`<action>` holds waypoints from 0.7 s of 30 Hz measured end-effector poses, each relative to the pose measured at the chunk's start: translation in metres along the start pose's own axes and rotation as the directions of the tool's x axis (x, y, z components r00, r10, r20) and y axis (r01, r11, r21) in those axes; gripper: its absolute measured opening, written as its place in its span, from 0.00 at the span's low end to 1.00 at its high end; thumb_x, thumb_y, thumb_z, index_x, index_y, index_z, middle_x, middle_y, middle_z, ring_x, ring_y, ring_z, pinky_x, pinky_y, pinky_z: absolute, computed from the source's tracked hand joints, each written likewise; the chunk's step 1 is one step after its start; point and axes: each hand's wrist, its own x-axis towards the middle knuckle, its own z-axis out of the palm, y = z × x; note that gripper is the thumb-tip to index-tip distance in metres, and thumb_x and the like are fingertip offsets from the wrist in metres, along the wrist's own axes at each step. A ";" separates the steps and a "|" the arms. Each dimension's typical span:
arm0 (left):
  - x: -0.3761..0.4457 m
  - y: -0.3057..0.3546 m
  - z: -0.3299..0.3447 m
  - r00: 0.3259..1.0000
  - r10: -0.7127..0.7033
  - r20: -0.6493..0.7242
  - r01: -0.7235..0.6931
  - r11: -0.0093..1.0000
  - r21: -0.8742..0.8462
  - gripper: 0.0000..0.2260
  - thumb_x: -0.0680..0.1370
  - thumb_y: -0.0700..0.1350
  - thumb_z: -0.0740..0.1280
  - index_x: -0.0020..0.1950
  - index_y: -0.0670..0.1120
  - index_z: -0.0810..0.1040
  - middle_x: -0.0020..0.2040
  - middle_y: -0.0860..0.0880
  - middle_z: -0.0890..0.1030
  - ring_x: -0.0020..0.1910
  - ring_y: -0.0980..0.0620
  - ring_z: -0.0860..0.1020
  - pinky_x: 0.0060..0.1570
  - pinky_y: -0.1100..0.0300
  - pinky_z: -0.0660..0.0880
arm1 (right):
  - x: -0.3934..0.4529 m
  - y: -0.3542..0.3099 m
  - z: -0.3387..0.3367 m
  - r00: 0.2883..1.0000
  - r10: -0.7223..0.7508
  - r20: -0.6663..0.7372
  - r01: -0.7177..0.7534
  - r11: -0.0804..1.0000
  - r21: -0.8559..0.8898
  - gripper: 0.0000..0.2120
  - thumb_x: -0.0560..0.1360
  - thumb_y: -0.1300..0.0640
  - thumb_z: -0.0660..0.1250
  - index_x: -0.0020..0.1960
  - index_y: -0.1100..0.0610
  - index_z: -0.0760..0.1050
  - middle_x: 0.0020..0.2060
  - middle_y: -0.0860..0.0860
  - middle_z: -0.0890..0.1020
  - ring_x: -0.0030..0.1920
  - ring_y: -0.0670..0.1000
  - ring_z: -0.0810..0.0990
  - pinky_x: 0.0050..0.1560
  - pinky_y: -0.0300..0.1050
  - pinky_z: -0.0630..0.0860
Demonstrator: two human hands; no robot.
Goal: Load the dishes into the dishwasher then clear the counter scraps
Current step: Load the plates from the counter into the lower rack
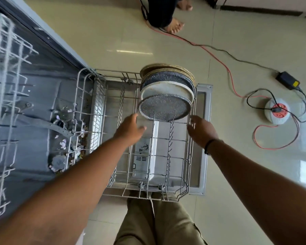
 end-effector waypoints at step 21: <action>-0.443 -0.128 0.031 0.859 -0.342 -0.382 0.258 0.932 -0.255 0.28 0.79 0.57 0.59 0.76 0.52 0.57 0.75 0.51 0.63 0.72 0.51 0.64 0.69 0.61 0.59 | -0.309 -0.156 0.054 0.519 -0.327 0.790 0.832 -0.017 -0.554 0.42 0.69 0.29 0.42 0.73 0.54 0.61 0.70 0.55 0.68 0.70 0.55 0.66 0.67 0.49 0.64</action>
